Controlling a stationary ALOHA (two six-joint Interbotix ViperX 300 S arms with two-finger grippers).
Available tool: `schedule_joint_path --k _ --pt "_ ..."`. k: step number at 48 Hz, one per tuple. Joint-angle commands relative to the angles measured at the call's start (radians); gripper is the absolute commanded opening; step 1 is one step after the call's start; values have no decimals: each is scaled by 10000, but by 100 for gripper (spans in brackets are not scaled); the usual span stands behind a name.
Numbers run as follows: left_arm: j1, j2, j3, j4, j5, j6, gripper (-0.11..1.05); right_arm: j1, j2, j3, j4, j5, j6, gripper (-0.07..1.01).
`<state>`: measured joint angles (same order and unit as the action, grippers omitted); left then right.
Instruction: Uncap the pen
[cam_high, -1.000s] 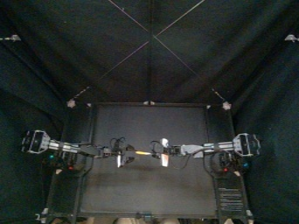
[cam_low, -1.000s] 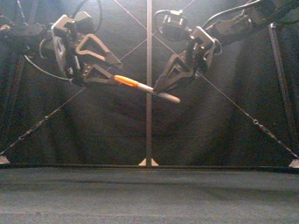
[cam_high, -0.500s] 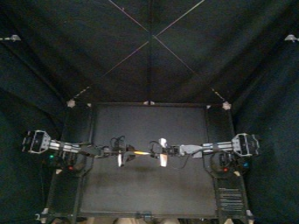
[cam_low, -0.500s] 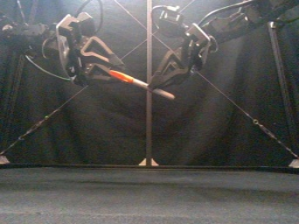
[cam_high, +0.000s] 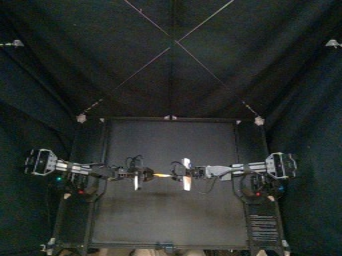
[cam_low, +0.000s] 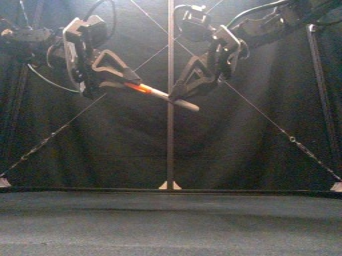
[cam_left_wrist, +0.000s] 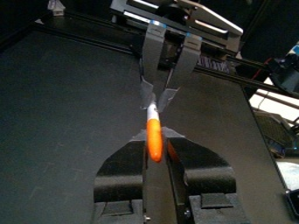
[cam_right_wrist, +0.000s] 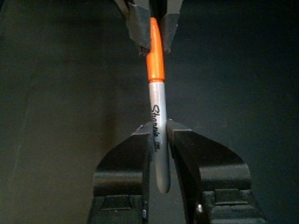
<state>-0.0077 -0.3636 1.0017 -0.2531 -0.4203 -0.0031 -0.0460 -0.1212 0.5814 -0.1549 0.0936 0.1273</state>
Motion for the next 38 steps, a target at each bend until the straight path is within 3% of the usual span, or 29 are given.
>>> schedule_joint_path --k 1,13,28,38 --pt "15 -337 123 -15 -92 -15 47 -92 -537 0 0 -46 31 55" --pt "15 -1534 844 -383 -107 0 47 -153 -767 215 0 -46 31 55" --pt "15 -2869 1718 -383 -15 -15 47 -291 -813 291 0 -61 15 55" --pt "15 -2976 1933 -383 15 -15 47 -337 -905 291 0 -77 0 55"
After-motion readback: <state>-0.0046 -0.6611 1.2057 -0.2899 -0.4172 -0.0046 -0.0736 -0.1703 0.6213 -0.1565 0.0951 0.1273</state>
